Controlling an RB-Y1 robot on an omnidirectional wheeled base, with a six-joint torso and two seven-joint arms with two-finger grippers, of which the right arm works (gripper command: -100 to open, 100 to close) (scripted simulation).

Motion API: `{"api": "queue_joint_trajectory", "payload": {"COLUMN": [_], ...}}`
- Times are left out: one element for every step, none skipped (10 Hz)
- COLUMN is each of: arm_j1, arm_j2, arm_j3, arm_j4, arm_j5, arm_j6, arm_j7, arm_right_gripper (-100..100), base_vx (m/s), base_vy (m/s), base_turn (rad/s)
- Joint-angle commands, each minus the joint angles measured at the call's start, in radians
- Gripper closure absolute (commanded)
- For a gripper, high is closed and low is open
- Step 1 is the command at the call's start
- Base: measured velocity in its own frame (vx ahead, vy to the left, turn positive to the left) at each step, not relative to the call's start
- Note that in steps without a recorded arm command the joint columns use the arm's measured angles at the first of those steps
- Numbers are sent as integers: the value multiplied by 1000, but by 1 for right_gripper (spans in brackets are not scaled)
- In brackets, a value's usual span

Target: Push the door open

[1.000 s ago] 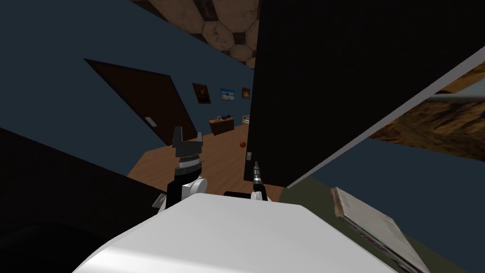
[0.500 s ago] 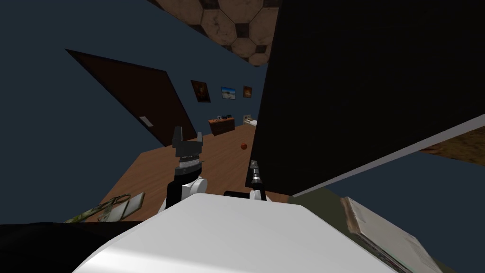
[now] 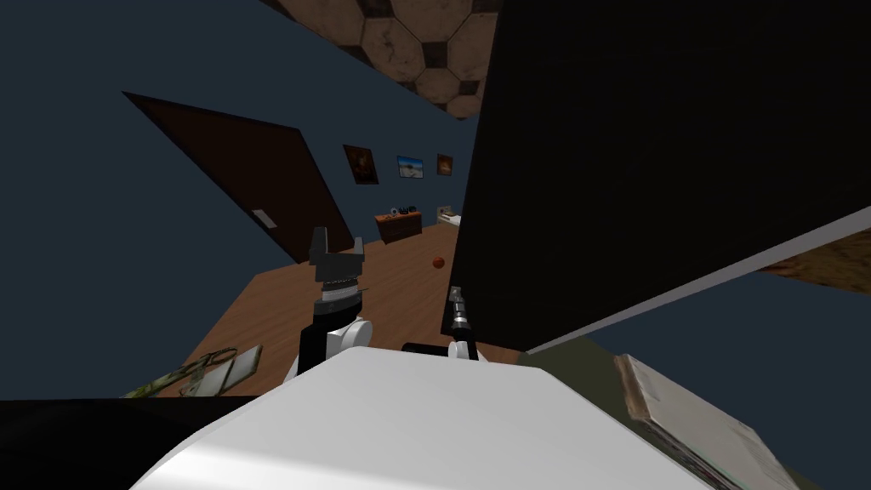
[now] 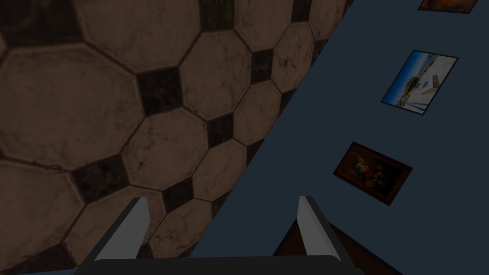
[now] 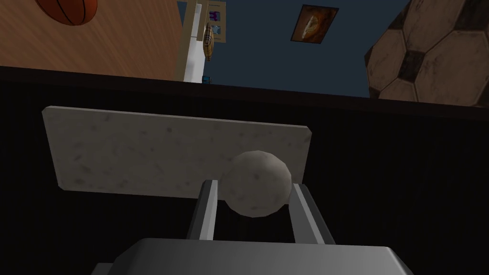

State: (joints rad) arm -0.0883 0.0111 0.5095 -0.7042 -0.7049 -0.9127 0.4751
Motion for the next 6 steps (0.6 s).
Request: {"api": "queue_joint_trajectory", "payload": {"arm_j1": [1, 1, 0, 0, -1, -2], "arm_j2": [-1, -1, -23, -26, -35, -38], "arm_j3": [-1, -1, -16, -20, -32, -41], "arm_j4": [0, 0, -1, -1, -3, -4], "arm_j5": [-1, -1, -20, -25, -39, -50], "arm_j6": [-1, -1, -4, -5, -9, -12], "arm_j7": [0, 0, 11, 13, 22, 28], "arm_right_gripper": [100, 100, 100, 100, 100, 100], "base_vx": [-10, 0, 125, 160, 193, 217], "base_vy": [2, 0, 49, 88, 91, 86], "base_turn": [-3, 0, -55, -71, -79, -71]}}
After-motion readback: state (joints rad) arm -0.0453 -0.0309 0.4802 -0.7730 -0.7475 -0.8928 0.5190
